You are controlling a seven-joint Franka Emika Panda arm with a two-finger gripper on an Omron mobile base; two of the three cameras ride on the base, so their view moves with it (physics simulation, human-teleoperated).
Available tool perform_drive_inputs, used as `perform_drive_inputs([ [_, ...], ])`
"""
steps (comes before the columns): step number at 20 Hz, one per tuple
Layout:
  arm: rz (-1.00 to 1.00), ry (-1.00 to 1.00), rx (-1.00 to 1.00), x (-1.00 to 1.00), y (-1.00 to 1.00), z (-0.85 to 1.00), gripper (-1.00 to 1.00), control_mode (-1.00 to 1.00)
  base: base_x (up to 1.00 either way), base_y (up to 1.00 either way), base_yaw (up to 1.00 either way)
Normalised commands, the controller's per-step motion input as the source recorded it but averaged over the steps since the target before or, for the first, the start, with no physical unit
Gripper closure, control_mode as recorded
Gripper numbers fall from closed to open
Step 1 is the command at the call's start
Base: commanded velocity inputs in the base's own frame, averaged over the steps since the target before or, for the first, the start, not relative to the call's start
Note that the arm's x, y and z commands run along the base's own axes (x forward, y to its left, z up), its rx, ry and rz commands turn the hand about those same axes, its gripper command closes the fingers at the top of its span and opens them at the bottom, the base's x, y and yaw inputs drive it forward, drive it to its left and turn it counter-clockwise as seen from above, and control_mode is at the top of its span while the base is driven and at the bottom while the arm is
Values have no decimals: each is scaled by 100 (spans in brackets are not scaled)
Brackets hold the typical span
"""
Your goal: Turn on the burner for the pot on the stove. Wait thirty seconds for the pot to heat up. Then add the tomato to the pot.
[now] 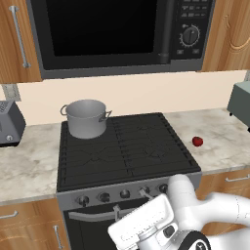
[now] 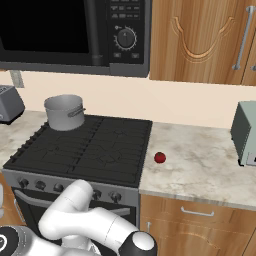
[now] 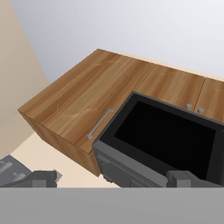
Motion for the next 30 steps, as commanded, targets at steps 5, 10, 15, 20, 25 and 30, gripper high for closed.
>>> perform_drive_inputs([
  [5,0,0,0,0,0,0,-100,-100,0,0,0],
  [10,0,0,0,0,0,0,-100,-100,0,0,0],
  [15,0,0,0,0,0,0,-100,-100,0,0,0],
  [20,0,0,0,0,1,0,-100,-100,0,0,0],
  [25,-13,10,0,1,2,9,-100,-100,0,0,0],
  [30,-27,41,1,0,0,56,-100,-100,0,0,0],
])
